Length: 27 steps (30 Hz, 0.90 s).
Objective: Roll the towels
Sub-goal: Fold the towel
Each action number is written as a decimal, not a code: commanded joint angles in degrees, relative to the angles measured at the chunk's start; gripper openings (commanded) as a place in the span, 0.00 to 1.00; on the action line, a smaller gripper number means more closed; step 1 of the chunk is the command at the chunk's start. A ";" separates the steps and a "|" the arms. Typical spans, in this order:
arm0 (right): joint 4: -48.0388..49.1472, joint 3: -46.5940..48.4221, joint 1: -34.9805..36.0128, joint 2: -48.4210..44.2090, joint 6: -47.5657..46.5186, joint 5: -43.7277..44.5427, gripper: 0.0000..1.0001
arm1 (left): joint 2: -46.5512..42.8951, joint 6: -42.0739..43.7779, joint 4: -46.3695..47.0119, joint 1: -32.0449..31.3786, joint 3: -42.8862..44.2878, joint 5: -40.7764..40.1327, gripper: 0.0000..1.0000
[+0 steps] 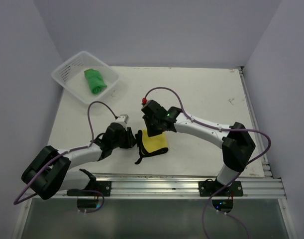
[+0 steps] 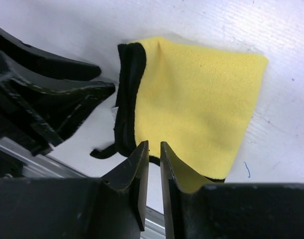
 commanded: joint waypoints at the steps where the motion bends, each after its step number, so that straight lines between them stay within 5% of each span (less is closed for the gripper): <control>1: 3.65 -5.40 0.20 -1.33 0.62 -0.59 0.18 | -2.41 -0.33 -3.39 -0.30 -0.17 -1.76 0.38; 12: 9.46 -8.23 2.93 0.16 0.80 -3.59 0.21 | -14.10 0.72 -5.69 -0.30 2.04 -1.50 0.39; 27: 10.87 -7.44 5.12 6.05 1.94 -3.06 0.24 | -7.86 0.73 1.78 -1.00 0.54 2.64 0.40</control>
